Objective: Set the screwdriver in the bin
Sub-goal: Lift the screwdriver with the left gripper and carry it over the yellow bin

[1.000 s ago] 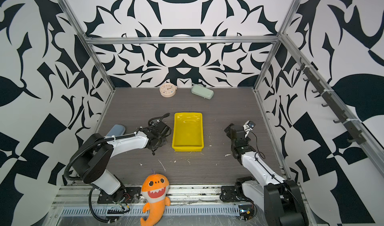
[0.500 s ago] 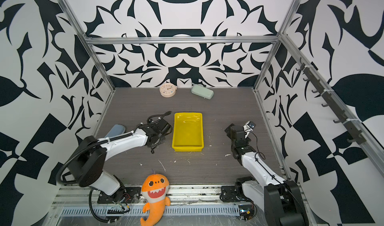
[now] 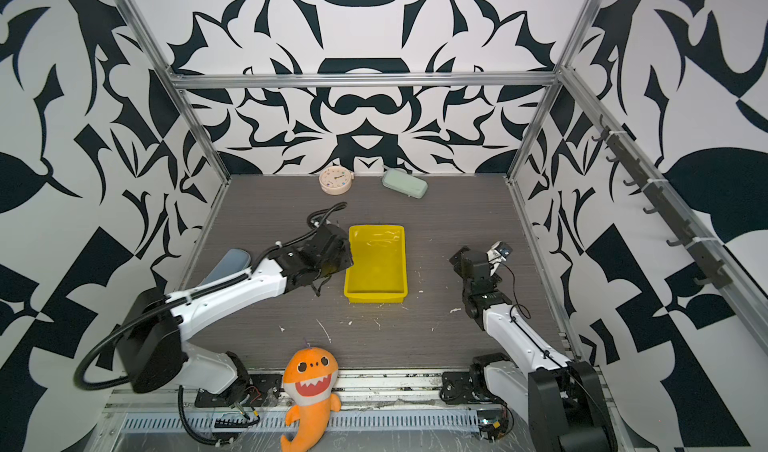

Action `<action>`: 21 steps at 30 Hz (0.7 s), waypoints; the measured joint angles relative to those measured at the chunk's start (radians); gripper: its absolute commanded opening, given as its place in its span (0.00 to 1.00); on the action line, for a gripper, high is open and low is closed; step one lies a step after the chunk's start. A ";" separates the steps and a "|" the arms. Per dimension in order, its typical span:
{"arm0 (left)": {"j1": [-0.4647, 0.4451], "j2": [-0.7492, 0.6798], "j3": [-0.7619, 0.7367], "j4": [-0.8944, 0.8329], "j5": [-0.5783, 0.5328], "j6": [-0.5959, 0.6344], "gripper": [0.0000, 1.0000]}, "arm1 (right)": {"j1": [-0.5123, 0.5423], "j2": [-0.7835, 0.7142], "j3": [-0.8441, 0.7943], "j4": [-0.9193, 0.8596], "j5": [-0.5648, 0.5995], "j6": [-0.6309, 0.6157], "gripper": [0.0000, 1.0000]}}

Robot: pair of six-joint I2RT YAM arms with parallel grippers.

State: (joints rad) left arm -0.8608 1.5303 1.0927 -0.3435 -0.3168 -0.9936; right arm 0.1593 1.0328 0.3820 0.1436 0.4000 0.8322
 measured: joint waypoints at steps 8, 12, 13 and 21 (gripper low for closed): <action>-0.052 0.228 0.153 0.008 0.041 0.025 0.21 | 0.000 0.000 -0.003 0.012 0.000 0.000 0.97; -0.054 0.261 0.161 -0.018 0.045 0.024 0.24 | 0.000 0.004 -0.005 0.016 -0.003 0.000 0.97; -0.054 0.261 0.162 -0.029 0.041 0.024 0.27 | 0.000 0.008 -0.005 0.018 -0.003 0.000 0.97; -0.054 0.259 0.199 -0.081 0.000 0.011 0.67 | 0.000 0.035 -0.005 0.019 -0.003 0.000 0.97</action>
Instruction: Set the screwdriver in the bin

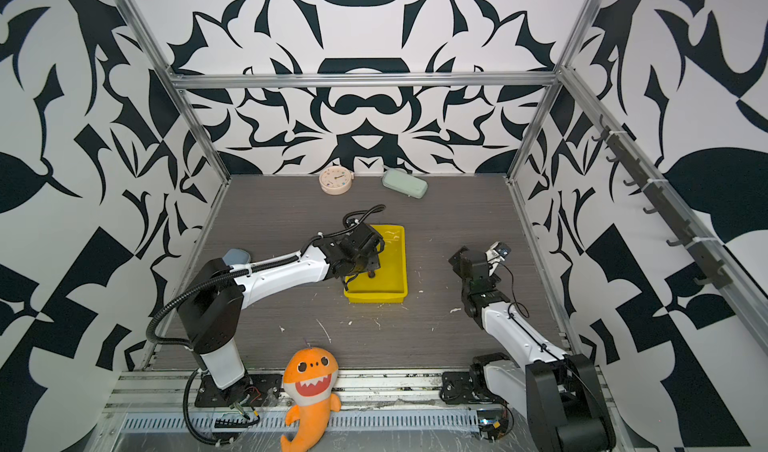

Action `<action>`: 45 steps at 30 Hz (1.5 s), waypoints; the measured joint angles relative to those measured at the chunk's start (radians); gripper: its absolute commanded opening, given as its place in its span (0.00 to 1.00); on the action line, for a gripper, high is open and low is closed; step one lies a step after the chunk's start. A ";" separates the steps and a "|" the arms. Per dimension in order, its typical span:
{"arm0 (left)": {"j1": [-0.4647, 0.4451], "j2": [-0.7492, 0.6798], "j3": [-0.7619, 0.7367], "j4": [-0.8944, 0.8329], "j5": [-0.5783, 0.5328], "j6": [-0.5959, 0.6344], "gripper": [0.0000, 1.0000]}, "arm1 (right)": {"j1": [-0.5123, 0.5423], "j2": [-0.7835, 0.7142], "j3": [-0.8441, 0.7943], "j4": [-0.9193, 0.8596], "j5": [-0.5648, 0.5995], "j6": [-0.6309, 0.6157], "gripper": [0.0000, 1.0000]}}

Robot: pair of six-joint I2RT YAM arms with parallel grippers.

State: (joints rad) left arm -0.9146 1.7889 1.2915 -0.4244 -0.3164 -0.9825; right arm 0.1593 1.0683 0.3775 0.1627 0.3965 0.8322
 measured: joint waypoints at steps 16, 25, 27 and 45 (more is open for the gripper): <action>0.000 -0.444 -0.164 -0.086 -0.285 0.250 1.00 | 0.000 -0.001 0.000 0.001 -0.008 -0.008 1.00; 0.013 -0.814 -0.752 -0.013 -0.583 0.310 0.99 | 0.146 -0.030 0.019 -0.006 0.058 -0.172 1.00; 0.013 -0.868 -0.805 -0.013 -0.577 0.286 1.00 | 0.229 -0.034 0.026 0.010 0.132 -0.243 0.86; 0.013 -0.900 -0.850 0.045 -0.487 0.250 0.99 | 0.344 -0.060 0.092 0.143 0.406 -0.742 1.00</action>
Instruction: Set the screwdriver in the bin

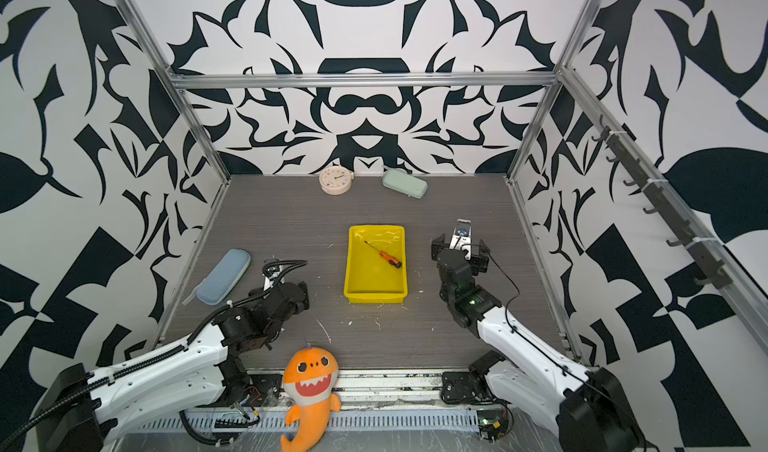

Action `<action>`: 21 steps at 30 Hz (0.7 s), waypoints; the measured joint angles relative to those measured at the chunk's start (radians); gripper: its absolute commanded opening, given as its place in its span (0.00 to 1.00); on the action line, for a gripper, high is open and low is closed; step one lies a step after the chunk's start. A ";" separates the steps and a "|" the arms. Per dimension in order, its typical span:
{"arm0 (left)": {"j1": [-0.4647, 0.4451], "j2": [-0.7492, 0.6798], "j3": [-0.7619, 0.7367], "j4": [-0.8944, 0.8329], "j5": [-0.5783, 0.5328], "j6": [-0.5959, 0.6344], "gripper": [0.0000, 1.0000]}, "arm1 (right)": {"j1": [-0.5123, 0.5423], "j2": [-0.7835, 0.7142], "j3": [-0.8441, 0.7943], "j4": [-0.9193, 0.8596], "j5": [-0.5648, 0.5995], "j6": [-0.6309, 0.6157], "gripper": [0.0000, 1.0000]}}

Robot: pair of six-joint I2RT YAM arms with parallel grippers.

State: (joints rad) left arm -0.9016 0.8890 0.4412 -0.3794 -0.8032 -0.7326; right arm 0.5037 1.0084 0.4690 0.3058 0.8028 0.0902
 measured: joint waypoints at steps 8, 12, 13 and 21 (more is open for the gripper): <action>0.000 -0.034 0.000 -0.012 0.004 -0.009 0.99 | -0.173 0.408 -0.004 0.215 -0.050 -0.152 0.99; 0.000 -0.073 0.000 -0.016 0.003 -0.028 0.99 | -0.194 0.505 0.002 0.256 -0.086 -0.143 0.99; 0.000 -0.079 0.000 -0.017 0.003 -0.032 1.00 | -0.195 0.507 0.001 0.258 -0.098 -0.142 0.99; 0.000 -0.077 0.000 -0.023 -0.004 -0.049 0.99 | -0.341 0.552 -0.141 0.576 -0.294 -0.112 0.90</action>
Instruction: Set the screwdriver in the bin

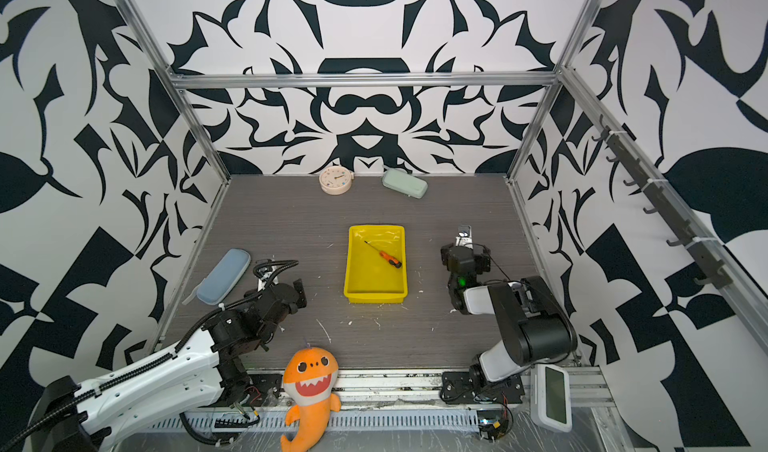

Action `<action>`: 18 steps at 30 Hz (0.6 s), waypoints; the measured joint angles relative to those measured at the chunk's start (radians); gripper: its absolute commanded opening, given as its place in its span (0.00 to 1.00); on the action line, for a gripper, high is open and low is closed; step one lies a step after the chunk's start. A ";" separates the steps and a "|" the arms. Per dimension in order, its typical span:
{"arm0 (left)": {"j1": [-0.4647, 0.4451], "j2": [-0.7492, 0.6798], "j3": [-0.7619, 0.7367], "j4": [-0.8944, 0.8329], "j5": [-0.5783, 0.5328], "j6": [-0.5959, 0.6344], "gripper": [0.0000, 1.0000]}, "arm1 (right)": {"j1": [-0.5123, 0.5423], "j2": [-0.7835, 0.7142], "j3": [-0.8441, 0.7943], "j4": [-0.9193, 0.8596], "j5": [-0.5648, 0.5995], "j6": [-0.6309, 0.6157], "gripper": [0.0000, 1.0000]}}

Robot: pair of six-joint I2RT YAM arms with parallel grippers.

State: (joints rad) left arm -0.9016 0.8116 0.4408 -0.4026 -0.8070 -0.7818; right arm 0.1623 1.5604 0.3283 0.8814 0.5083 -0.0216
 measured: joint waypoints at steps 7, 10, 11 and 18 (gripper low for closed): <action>0.000 0.076 0.003 -0.003 -0.001 0.005 1.00 | -0.011 0.024 -0.017 0.037 -0.064 0.019 1.00; 0.000 0.117 0.031 -0.011 -0.052 0.028 1.00 | -0.010 0.024 -0.014 0.051 -0.076 0.019 1.00; 0.000 0.135 0.054 -0.014 -0.093 0.039 1.00 | -0.010 0.024 -0.014 0.053 -0.079 0.019 1.00; 0.118 0.298 0.171 0.380 -0.353 0.515 1.00 | -0.010 0.024 -0.014 0.060 -0.086 0.019 1.00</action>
State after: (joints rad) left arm -0.7837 1.1095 0.6117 -0.0227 -1.1603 -0.2672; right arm 0.1520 1.5848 0.3138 0.9409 0.4225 -0.0025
